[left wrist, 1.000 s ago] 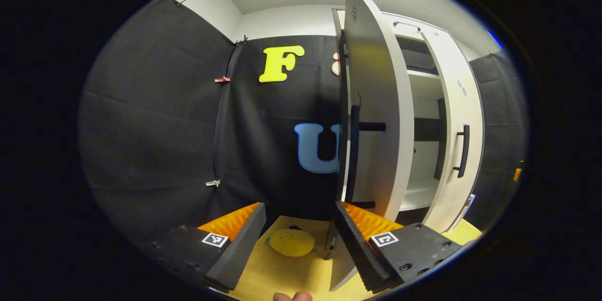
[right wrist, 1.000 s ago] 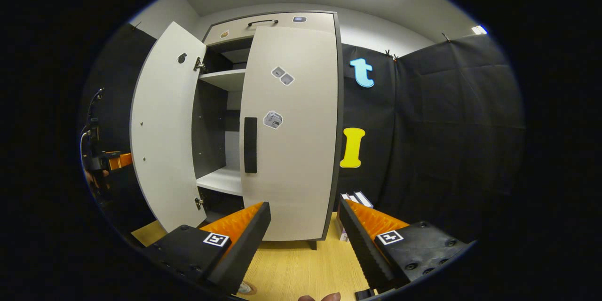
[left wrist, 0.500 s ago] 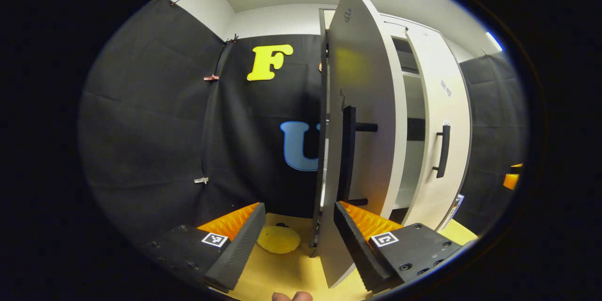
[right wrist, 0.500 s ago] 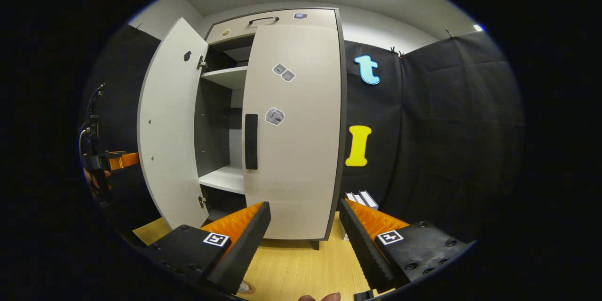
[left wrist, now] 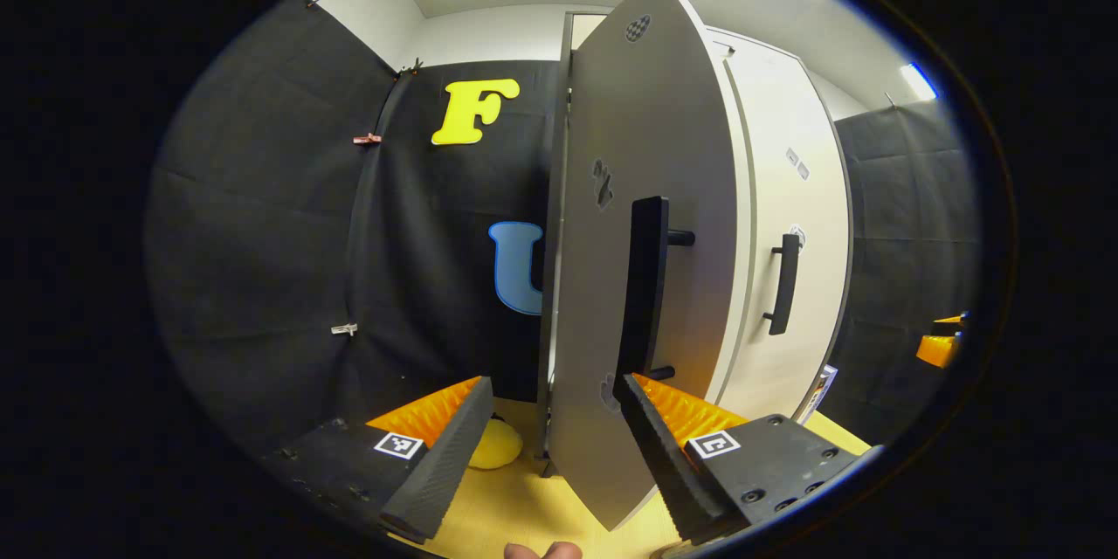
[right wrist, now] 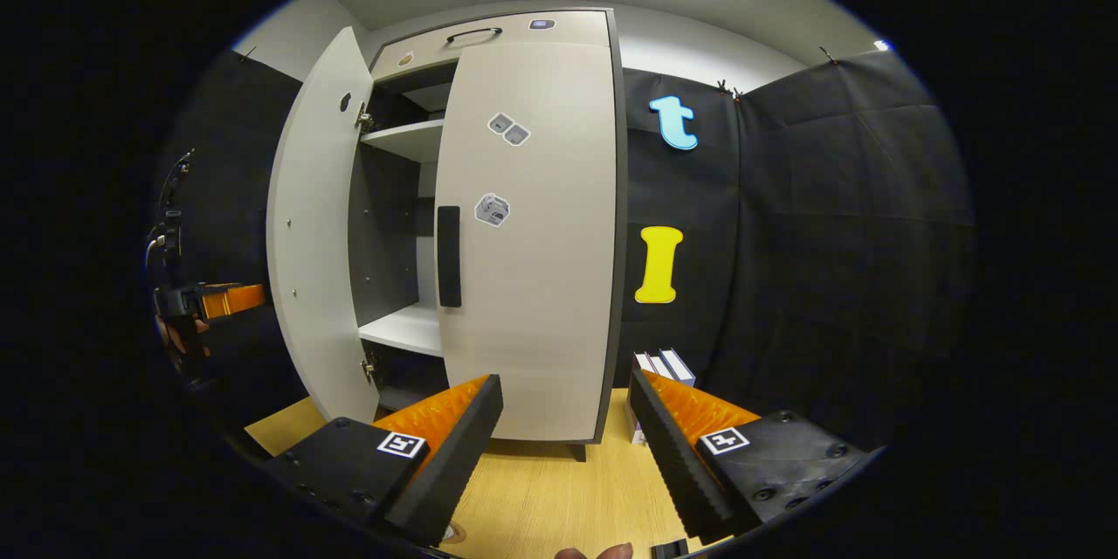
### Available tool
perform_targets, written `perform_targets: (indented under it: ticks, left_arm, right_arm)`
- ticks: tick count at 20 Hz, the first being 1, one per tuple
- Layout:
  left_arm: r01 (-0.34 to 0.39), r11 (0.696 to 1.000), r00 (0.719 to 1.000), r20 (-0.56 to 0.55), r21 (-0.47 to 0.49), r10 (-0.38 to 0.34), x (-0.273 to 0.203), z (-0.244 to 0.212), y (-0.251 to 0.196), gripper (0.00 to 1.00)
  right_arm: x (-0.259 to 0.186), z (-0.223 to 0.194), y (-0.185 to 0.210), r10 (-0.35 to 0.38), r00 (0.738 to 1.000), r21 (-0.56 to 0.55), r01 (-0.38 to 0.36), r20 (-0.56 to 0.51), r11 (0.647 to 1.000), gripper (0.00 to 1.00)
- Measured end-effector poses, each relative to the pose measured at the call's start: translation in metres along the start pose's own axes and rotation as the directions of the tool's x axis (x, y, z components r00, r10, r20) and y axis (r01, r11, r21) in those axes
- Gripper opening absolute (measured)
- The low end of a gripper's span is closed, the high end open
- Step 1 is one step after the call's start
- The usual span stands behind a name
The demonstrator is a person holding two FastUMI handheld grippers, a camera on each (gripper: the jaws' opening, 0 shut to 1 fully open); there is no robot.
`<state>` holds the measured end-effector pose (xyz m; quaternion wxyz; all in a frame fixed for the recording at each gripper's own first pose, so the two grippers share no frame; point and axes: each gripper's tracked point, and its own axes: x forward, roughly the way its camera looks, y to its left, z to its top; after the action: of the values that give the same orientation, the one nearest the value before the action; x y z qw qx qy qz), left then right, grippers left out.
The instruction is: Grasp the bottle in the cabinet with the left hand and place it on the coaster, then close the right door with the right hand and the left door with the left hand.
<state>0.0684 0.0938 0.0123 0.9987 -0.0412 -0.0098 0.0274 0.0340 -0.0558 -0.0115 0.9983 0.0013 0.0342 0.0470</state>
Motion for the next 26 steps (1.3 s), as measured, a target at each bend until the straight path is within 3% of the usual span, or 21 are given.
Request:
perform_targets:
  ticks: [8,19,24,26]
  left_arm:
    - [0.124,0.992,0.992,-0.004,0.004,-0.124,0.039,-0.002,-0.075,0.95]
    - [0.139,0.990,0.990,-0.009,0.007,-0.139,0.092,-0.003,-0.125,0.92]
    - [0.139,0.990,0.990,-0.020,-0.010,-0.139,0.093,-0.005,-0.123,0.98]
    - [0.125,0.992,0.991,-0.036,-0.009,-0.126,0.085,-0.010,-0.114,0.93]
  right_arm:
    - [0.007,-0.002,-0.017,-0.015,1.000,0.010,0.015,-0.001,1.000,0.98]
    - [0.026,-0.001,-0.016,0.008,1.000,0.025,-0.009,0.006,1.000,0.98]
    - [0.039,0.001,-0.001,0.040,0.999,0.039,-0.040,0.006,0.998,0.98]
    - [0.042,0.003,0.008,0.052,0.999,0.030,-0.052,0.010,0.998,0.98]
